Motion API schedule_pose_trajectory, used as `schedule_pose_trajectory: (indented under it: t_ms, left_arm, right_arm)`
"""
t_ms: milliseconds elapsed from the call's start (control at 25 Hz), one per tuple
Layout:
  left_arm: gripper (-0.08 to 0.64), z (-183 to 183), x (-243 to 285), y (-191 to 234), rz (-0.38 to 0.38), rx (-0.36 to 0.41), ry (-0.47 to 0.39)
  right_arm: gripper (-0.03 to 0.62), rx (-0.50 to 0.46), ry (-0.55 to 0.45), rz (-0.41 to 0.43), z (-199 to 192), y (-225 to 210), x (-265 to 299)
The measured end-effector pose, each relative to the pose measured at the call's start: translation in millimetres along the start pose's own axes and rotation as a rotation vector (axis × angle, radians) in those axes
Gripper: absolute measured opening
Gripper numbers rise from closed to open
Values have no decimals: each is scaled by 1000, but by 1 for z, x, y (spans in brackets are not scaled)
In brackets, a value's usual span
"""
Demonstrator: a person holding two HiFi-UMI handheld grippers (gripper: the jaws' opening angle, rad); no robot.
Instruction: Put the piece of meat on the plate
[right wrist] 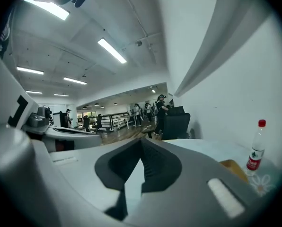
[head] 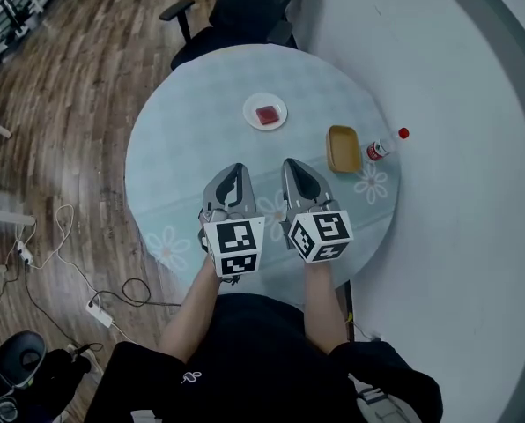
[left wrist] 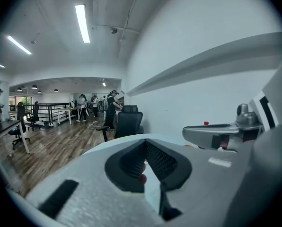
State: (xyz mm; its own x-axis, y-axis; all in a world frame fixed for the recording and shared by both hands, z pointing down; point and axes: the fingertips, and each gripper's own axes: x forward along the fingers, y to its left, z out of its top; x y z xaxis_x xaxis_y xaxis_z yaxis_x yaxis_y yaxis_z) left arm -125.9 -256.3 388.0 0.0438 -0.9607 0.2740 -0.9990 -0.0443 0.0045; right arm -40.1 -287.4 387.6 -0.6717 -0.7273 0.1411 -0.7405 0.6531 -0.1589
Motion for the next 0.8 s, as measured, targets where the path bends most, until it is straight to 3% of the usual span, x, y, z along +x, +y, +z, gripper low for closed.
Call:
schedule_pose_trajectory:
  t_ms: [800]
  left_arm:
    - [-2,10,-31,-11,-38,-23,-45]
  right_arm:
    - [4,-21,-13,-5,20,23,-26]
